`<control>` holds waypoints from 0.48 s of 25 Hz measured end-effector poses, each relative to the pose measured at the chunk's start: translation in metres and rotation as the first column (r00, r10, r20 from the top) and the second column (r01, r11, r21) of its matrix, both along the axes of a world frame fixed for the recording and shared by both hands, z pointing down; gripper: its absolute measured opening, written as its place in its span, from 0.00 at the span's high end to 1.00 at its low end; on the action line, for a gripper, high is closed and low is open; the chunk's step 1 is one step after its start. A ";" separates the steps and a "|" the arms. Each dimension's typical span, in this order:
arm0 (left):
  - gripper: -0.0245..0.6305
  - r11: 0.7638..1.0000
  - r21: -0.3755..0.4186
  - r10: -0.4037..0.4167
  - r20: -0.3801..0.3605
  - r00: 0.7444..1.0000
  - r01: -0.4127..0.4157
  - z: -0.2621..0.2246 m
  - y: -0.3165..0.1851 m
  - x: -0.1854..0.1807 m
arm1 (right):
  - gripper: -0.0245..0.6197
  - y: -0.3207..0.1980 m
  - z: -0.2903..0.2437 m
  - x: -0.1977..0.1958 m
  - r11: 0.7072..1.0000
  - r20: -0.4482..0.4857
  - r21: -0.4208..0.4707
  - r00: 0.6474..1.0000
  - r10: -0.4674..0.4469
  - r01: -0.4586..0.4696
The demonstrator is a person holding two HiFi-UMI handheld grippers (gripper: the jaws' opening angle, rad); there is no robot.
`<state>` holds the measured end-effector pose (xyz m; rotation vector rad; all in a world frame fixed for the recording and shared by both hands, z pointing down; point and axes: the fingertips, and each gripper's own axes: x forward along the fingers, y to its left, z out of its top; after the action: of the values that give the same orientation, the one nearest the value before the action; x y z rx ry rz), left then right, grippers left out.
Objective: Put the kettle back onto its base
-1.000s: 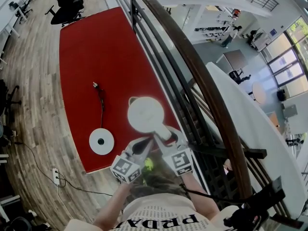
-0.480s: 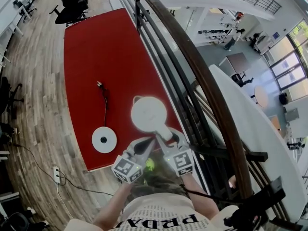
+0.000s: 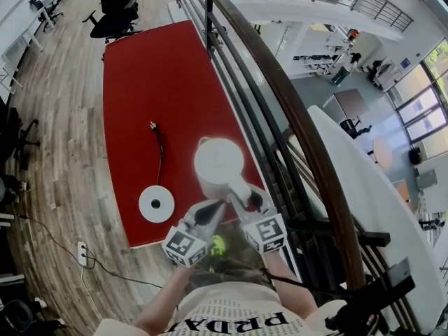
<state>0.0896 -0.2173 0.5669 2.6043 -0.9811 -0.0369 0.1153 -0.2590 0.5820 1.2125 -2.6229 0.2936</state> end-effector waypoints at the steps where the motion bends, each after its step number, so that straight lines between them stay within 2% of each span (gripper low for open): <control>1: 0.98 1.000 0.005 -0.006 0.001 1.000 0.006 -0.003 0.000 -0.002 | 0.77 -0.001 -0.001 0.001 1.000 0.007 -0.007 1.000 0.005 -0.005; 5: 0.98 0.999 0.032 -0.031 0.007 1.000 0.031 -0.015 -0.001 -0.012 | 0.77 -0.003 -0.013 0.000 1.000 -0.007 -0.014 1.000 0.006 -0.006; 8: 0.98 0.998 0.046 -0.053 0.013 0.999 0.052 -0.024 -0.003 -0.018 | 0.77 -0.004 -0.022 -0.004 1.000 -0.022 0.010 1.000 -0.004 0.005; 12: 0.98 0.994 0.077 -0.084 0.024 0.996 0.082 -0.039 -0.004 -0.025 | 0.77 -0.005 -0.043 -0.011 0.999 0.003 0.045 1.000 -0.025 0.025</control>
<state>0.0648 -0.2218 0.5275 2.6378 -1.1186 -0.0607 0.1046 -0.2639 0.5390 1.1933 -2.6590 0.2339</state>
